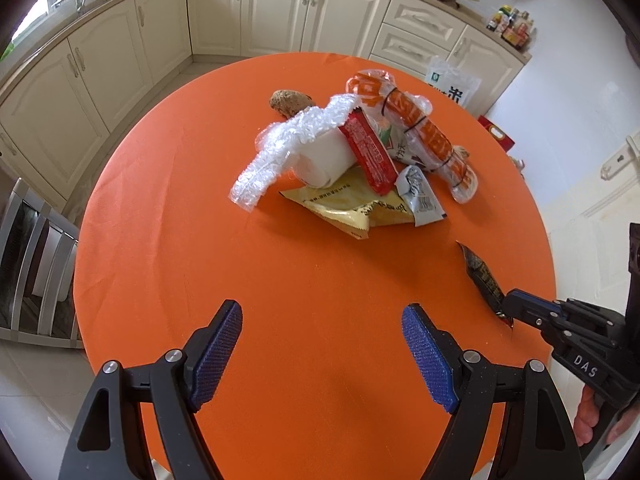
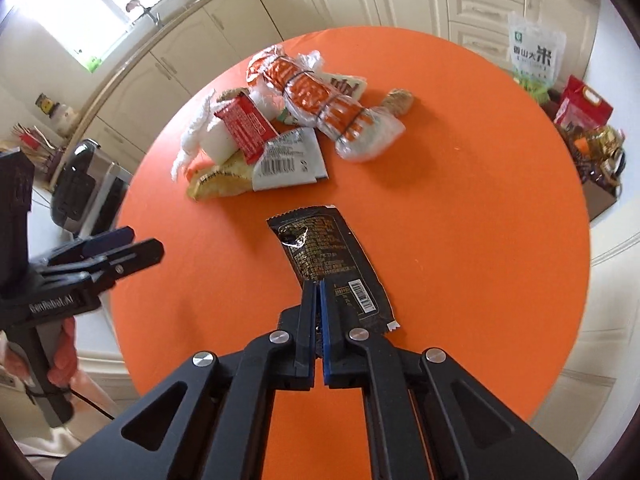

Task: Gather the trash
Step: 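Grasp the black snack wrapper with the right tool and lift it, then grasp the white-and-grey packet with the left tool while right holds black wrapper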

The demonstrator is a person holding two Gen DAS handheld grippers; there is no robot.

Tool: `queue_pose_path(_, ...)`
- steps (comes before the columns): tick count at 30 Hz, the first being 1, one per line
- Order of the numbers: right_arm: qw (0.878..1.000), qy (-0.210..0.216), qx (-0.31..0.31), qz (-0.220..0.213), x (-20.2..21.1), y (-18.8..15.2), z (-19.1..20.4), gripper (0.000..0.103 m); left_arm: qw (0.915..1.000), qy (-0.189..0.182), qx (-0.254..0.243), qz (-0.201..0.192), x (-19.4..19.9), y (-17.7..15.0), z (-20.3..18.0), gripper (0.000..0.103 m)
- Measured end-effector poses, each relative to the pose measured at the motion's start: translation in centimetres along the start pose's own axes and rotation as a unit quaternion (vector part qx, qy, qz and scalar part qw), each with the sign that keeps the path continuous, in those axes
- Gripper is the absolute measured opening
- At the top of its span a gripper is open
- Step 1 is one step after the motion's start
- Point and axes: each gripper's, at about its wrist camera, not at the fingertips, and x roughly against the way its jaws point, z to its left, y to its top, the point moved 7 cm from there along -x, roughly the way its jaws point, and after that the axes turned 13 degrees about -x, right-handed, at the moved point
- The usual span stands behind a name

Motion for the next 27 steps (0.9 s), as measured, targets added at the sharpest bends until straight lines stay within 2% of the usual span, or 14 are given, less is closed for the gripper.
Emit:
queue_pose_path(1, 1.000, -0.014, 0.008, -0.003, -0.2, -0.4, 0.1, 0.006, 1.0000, -0.001, 0.000, 0.002, -0.1, -0.1, 0.0, 0.078)
queue_pose_path(6, 0.997, -0.070, 0.042, -0.017, -0.8, -0.7, 0.0, 0.007, 1.0000, -0.003, 0.001, 0.005, -0.2, -0.5, -0.1, 0.078)
queue_pose_path(8, 0.996, -0.071, 0.056, -0.012, -1.4, -0.6, 0.0, 0.019, 1.0000, -0.002, 0.003, 0.004, -0.1, -0.5, 0.0, 0.078)
queue_pose_path(10, 0.994, -0.091, 0.059, -0.014, -2.0, -0.4, -0.3, 0.057, 1.0000, -0.003, 0.004, 0.003, -0.2, -0.6, 0.2, 0.078)
queue_pose_path(12, 0.990, -0.116, 0.074, -0.030, -2.4, 0.0, -0.2, 0.069, 1.0000, -0.001, 0.005, 0.004, -0.3, -0.7, 0.4, 0.078)
queue_pose_path(18, 0.984, -0.143, 0.102, -0.035, -3.9, 0.4, -0.3, 0.076, 0.9998, -0.001, 0.014, 0.014, -1.2, -0.8, 0.9, 0.078)
queue_pose_path(20, 0.985, -0.133, 0.104, -0.038, -4.0, 0.5, -0.5, 0.077, 0.9998, -0.003, 0.016, 0.015, -1.5, -0.8, 1.0, 0.078)
queue_pose_path(23, 0.992, -0.093, 0.082, -0.039, -3.7, 0.5, -1.4, 0.062, 0.9997, -0.003, 0.017, 0.017, -1.8, -0.8, 0.9, 0.078)
queue_pose_path(24, 0.990, -0.092, 0.093, -0.044, -3.5, 0.3, -1.4, 0.055, 0.9997, -0.003, 0.016, 0.018, -1.9, -0.7, 0.8, 0.078)
queue_pose_path(25, 0.991, -0.083, 0.100, -0.044, -3.3, 0.1, -1.2, 0.040, 0.9997, -0.002, 0.015, 0.018, -2.0, -0.6, 0.8, 0.078)
queue_pose_path(27, 0.991, -0.077, 0.103, -0.038, -3.1, -0.2, -1.1, 0.022, 0.9997, -0.001, 0.014, 0.020, -2.2, -0.5, 0.5, 0.078)
